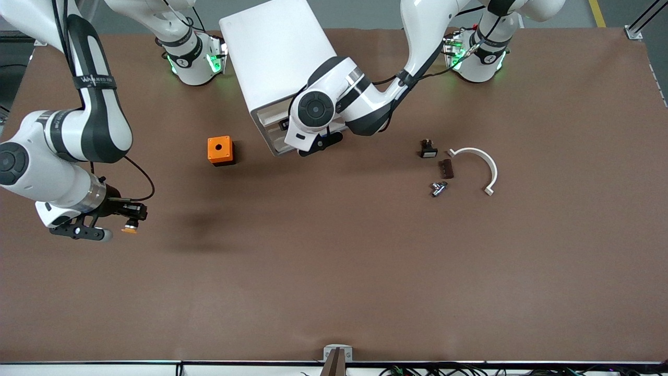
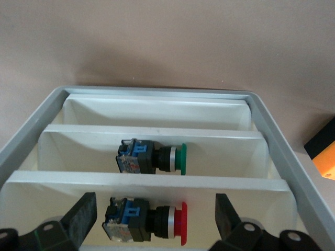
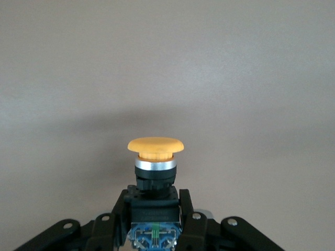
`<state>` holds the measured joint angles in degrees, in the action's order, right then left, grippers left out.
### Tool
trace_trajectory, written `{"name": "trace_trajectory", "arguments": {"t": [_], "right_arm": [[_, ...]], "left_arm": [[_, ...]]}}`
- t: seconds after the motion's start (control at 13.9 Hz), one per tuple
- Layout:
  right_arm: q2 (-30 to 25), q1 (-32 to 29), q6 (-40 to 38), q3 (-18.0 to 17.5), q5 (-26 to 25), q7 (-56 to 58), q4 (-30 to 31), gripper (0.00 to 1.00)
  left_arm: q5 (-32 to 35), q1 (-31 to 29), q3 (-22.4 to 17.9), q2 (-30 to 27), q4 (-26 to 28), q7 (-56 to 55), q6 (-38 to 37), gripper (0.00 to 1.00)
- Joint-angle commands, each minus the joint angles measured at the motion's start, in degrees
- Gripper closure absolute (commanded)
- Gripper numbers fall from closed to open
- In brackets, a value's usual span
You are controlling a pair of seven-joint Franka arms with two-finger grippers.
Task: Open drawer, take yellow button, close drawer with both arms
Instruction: 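Push the drawer fully shut with the left gripper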
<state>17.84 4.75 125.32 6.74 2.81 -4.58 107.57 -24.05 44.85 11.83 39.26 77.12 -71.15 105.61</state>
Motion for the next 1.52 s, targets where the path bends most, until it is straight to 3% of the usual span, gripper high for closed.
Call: {"name": "trace_trajectory", "arguments": {"t": [0.0, 0.58, 1.08, 1.15, 1.44], "right_arm": [[0.5, -0.6, 6.8, -1.0, -0.8, 0.8, 4.5, 1.0], [5.9, -0.4, 13.4, -1.1, -0.8, 3.8, 5.8, 1.0], [8.6, -0.4, 15.0, -1.0, -0.8, 5.4, 5.8, 1.0], [8.9, -0.4, 15.1, -1.0, -0.8, 5.4, 5.8, 1.0], [10.0, -0.4, 18.3, -1.0, -0.8, 5.5, 7.2, 1.0]], "left_arm": [[-2.1, 1.4, -0.1, -0.6, 0.7, -2.0, -0.2, 0.01], [-1.6, 1.6, -0.4, -1.3, 1.7, -1.9, -0.1, 0.01], [0.5, -3.7, -1.5, -5.9, 1.4, -1.1, 0.1, 0.01], [0.8, -5.4, -1.5, -6.5, 1.5, 1.4, -0.3, 0.02], [12.1, -10.0, -1.6, -10.2, 1.4, 19.7, -4.9, 0.01]]}}
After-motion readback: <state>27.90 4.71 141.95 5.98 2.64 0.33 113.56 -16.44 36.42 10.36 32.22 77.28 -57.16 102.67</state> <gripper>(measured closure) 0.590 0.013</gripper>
